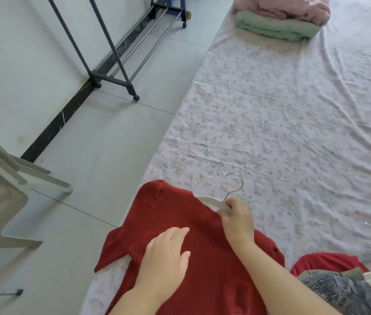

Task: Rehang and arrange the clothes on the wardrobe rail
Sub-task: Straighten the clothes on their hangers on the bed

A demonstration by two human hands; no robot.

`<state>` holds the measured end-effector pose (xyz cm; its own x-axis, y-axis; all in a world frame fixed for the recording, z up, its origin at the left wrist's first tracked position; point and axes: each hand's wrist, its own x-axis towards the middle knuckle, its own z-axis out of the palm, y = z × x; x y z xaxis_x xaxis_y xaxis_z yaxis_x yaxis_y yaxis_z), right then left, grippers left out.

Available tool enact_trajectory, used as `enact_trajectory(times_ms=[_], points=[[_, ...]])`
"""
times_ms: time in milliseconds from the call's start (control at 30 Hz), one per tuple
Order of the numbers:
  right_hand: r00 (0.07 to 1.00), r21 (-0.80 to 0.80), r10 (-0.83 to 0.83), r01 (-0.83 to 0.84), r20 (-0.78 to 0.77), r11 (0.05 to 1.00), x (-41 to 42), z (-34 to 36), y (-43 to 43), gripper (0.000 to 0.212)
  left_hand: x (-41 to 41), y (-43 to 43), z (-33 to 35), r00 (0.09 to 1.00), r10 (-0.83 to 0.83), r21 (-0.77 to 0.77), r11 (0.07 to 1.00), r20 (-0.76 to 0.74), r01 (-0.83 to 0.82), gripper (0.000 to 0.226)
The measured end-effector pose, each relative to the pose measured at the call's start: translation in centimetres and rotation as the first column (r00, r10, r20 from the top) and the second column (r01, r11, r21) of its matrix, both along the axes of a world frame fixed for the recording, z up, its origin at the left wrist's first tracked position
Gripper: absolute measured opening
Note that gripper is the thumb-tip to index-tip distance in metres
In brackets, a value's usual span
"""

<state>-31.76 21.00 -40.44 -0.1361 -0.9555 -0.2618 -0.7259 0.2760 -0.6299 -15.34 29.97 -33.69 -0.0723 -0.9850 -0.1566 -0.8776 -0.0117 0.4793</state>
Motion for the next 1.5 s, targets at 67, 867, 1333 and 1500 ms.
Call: enact_trajectory(times_ms=[67,867,1333,1500], points=[[0.999,-0.061,0.015,-0.012,0.044,0.998,0.0,2.5,2.4,0.007,-0.5,0.1,1.8,0.999,0.001,0.013,1.0,-0.042,0.0,0.048],[0.936,-0.452,-0.298,0.351,0.186,0.82,-7.8,26.9,28.1,0.028,-9.0,11.1,21.9,0.856,-0.482,-0.418,0.828,-0.188,0.374,0.022],[0.711,-0.625,-0.666,0.419,-0.224,0.658,-18.3,30.9,51.6,0.034,-23.3,28.4,27.5,0.687,-0.633,-0.192,0.77,-0.357,0.609,0.016],[0.678,-0.701,-0.699,0.383,-0.229,0.602,-25.5,31.7,59.3,0.034,-30.5,35.7,28.4,0.612,-0.705,-0.27,0.706,-0.359,0.655,0.015]])
